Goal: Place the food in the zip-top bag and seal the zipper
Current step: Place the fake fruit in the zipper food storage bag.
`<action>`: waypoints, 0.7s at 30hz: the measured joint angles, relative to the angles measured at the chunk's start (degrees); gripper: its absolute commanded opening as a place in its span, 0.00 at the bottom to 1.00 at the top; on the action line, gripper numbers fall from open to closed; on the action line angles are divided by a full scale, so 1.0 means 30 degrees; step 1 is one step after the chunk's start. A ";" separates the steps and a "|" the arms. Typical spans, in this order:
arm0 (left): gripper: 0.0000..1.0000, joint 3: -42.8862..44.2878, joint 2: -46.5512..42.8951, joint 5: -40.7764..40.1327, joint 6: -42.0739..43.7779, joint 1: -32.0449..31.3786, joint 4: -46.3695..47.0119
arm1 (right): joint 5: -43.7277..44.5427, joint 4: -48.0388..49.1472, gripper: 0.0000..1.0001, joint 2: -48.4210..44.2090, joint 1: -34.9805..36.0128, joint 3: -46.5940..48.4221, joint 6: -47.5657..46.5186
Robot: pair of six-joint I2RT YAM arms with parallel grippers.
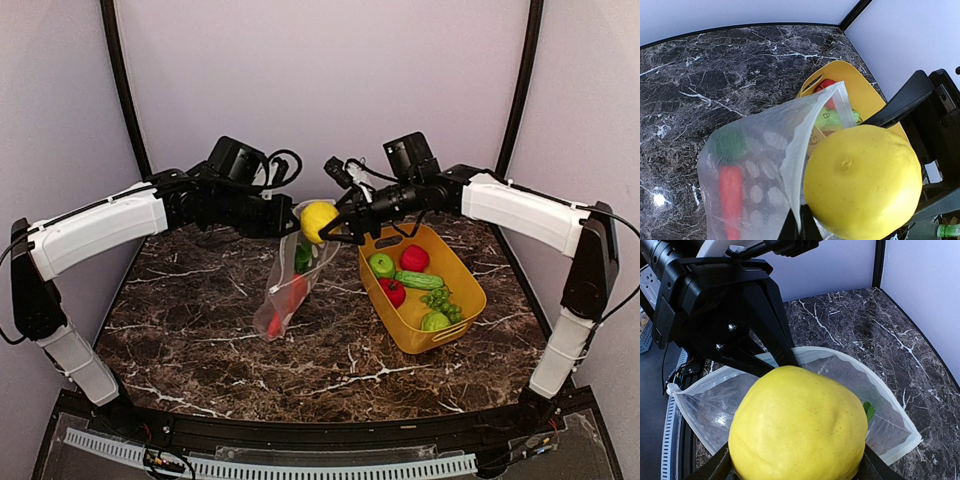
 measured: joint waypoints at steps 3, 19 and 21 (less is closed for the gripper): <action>0.01 -0.0153 0.0000 -0.0066 -0.0007 0.0000 0.0044 | 0.0474 -0.0284 0.75 0.0007 0.0168 0.0000 -0.0102; 0.01 -0.0940 -0.0430 0.0109 0.0321 -0.0007 0.0831 | 0.1632 -0.5421 0.93 0.0168 0.0736 0.2288 -0.2018; 0.01 -0.1173 -0.0525 0.0095 0.0474 -0.0007 0.0852 | 0.1909 -0.5705 0.92 -0.0554 0.0743 0.2157 -0.2528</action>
